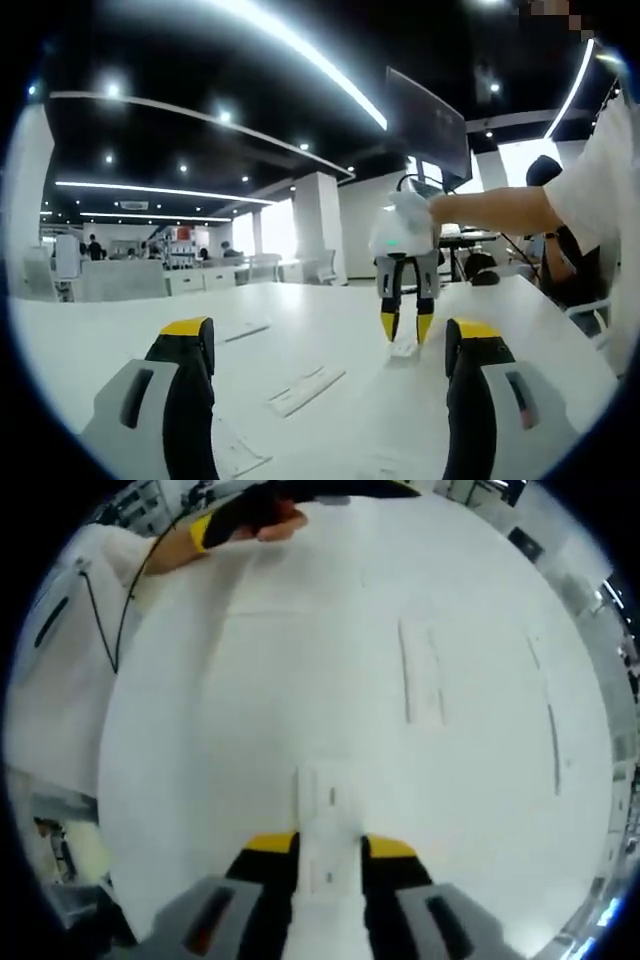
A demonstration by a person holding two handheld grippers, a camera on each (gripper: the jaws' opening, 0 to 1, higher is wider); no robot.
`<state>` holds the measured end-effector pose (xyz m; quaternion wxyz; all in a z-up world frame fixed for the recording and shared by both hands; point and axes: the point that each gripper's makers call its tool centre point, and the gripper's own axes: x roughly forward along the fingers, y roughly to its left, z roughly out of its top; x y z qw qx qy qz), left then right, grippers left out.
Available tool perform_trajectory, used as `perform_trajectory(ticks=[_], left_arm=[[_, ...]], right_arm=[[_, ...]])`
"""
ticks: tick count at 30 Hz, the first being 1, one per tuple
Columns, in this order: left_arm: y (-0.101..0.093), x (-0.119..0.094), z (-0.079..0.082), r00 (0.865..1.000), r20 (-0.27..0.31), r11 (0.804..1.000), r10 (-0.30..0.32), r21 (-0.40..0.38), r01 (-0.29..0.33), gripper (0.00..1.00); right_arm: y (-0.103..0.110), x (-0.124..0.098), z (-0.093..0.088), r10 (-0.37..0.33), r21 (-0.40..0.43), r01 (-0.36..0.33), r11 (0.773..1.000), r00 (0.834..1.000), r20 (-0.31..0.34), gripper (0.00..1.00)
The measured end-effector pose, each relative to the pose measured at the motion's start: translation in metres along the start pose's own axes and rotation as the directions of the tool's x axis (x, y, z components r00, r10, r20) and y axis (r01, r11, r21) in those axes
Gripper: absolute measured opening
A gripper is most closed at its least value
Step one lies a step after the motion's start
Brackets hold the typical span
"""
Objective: Locate the socket holder cover, grip the socket holder cover, clip it into the socket holder slot.
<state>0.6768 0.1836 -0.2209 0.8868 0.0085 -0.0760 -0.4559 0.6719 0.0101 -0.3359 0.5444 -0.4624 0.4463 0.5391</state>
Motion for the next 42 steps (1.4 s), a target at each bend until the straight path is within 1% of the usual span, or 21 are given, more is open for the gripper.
perform_trajectory(ticks=[4,7,14,17,23,31,37,42], left_arm=[[0.0,0.0,-0.001,1.0,-0.005,1.0,0.001,0.001,-0.001,0.94],[0.002,0.0,-0.003,1.0,-0.011,1.0,0.005,0.004,-0.005,0.94],[0.003,0.0,-0.003,1.0,-0.008,1.0,0.01,0.003,-0.01,0.94],[0.003,0.001,-0.006,1.0,-0.016,1.0,0.008,-0.001,-0.008,0.94],[0.005,0.0,-0.009,1.0,-0.023,1.0,0.016,0.005,-0.016,0.94],[0.007,0.0,-0.009,0.999,-0.03,1.0,0.024,0.017,-0.023,0.94],[0.006,-0.001,-0.009,0.999,-0.028,1.0,0.022,0.018,-0.022,0.94],[0.006,-0.001,-0.01,0.999,-0.028,1.0,0.024,0.02,-0.023,0.93]], right_arm=[[-0.01,-0.001,0.004,-0.004,0.007,0.004,1.0,1.0,-0.003,0.26],[-0.015,0.002,0.006,0.0,0.01,0.001,1.0,1.0,-0.012,0.26],[-0.023,0.008,0.003,-0.002,0.007,0.002,1.0,0.999,-0.054,0.26],[-0.03,0.007,0.001,-0.003,0.007,0.003,1.0,0.998,-0.066,0.26],[-0.036,0.005,0.001,0.008,0.013,-0.007,1.0,0.996,-0.089,0.26],[-0.04,0.004,0.007,0.029,0.016,-0.028,0.999,0.996,-0.079,0.26],[-0.049,0.005,0.01,0.031,0.02,-0.029,0.999,0.995,-0.095,0.26],[-0.051,0.003,0.015,0.037,0.034,-0.035,0.999,0.996,-0.078,0.26]])
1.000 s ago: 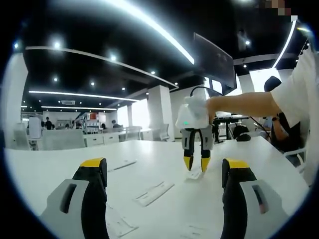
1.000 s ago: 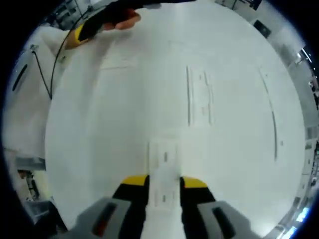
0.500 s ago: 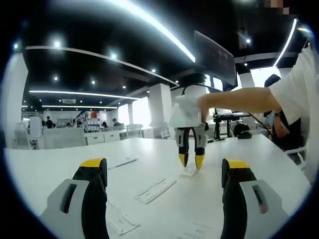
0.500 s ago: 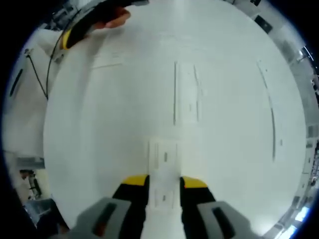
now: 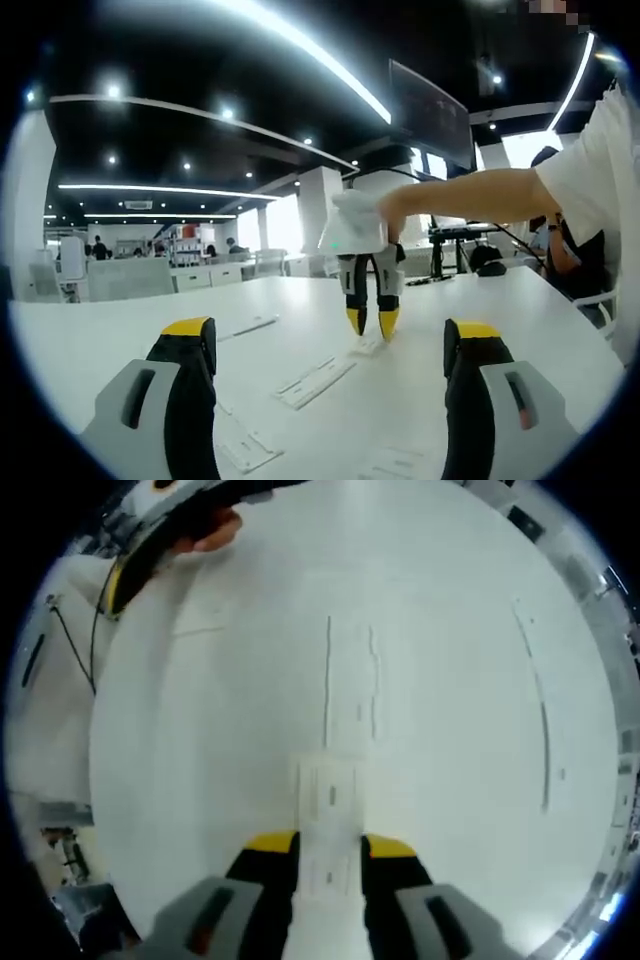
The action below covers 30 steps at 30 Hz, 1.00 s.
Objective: Locate the socket holder cover, grip the socket holder cover, clip it into the socket holder slot.
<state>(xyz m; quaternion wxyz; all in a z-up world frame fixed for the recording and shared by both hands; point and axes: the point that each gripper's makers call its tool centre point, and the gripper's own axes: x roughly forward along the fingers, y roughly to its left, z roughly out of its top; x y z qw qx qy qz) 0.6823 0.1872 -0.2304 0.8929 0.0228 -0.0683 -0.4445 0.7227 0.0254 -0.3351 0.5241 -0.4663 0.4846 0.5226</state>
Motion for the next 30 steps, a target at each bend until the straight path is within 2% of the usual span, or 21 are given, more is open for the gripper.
perform_trajectory(ticks=[11,30], left_arm=[[0.001,-0.001,-0.003,1.0,-0.006,1.0,0.002,0.004,-0.002,0.93],[-0.002,-0.002,-0.003,1.0,-0.009,1.0,-0.007,0.013,0.007,0.92]], right_arm=[[-0.012,0.002,0.001,0.001,-0.003,-0.001,1.0,1.0,-0.019,0.26],[-0.009,0.01,0.013,0.01,-0.002,-0.01,1.0,0.999,-0.041,0.26]])
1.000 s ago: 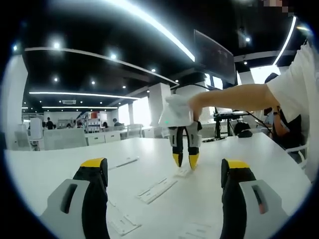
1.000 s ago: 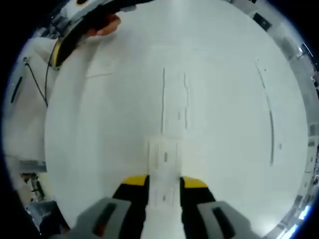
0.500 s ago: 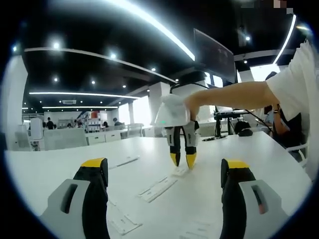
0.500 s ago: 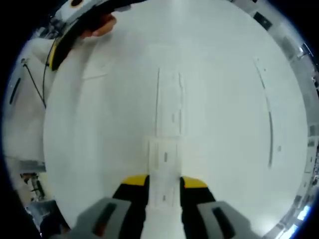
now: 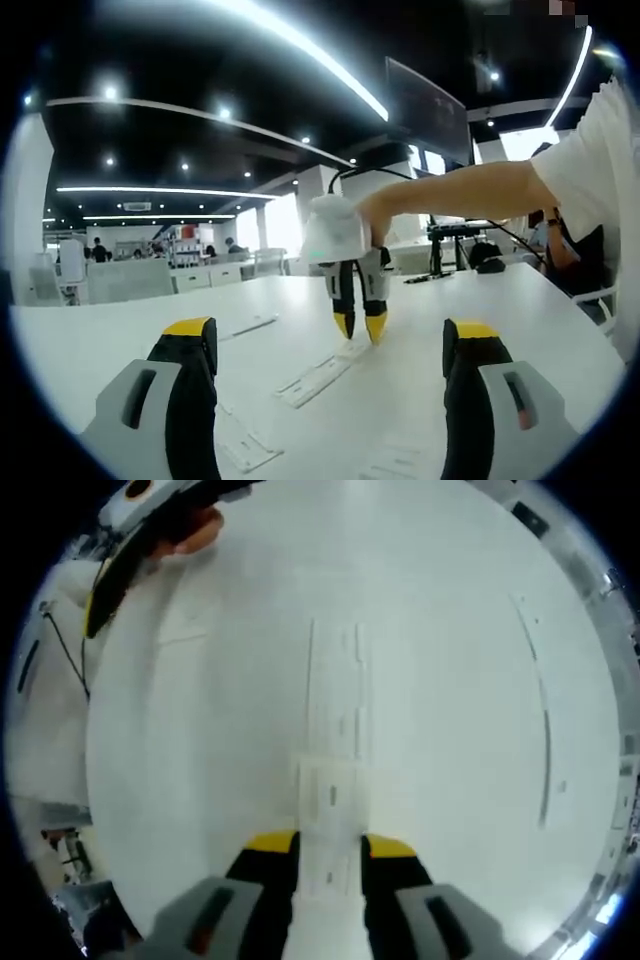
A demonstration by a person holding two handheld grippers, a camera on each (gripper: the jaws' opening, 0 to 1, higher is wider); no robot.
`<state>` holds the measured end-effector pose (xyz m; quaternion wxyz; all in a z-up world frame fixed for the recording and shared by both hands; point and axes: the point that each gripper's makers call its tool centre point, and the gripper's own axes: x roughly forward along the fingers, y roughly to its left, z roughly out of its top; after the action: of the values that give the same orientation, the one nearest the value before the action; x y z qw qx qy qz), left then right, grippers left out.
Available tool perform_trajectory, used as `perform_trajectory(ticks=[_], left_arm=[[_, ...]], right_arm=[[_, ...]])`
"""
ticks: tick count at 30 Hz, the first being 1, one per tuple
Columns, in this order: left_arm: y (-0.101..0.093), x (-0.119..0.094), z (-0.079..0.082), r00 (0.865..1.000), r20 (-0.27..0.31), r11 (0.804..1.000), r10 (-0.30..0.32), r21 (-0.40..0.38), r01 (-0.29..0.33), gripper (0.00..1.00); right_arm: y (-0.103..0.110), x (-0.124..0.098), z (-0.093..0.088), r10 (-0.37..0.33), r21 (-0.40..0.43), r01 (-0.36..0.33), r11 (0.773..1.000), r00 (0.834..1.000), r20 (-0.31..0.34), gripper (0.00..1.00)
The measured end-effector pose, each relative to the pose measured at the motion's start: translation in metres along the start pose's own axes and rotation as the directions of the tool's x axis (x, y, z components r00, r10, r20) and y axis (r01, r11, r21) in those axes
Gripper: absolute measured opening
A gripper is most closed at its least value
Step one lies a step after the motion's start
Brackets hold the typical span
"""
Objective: Locate the socket holder cover, grip the socket holder cover, clip it into the socket holder slot.
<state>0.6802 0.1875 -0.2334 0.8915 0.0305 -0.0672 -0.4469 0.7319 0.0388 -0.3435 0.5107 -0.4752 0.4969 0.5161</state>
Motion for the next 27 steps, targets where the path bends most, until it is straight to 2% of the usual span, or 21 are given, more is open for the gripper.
perform_trajectory(ticks=[27], left_arm=[[-0.0035,0.002,0.0039,1.0,0.001,1.0,-0.008,0.016,0.008,0.92]], right_arm=[[-0.0093,0.0007,0.0034,-0.001,-0.018,0.0,1.0,0.998,-0.059,0.26]])
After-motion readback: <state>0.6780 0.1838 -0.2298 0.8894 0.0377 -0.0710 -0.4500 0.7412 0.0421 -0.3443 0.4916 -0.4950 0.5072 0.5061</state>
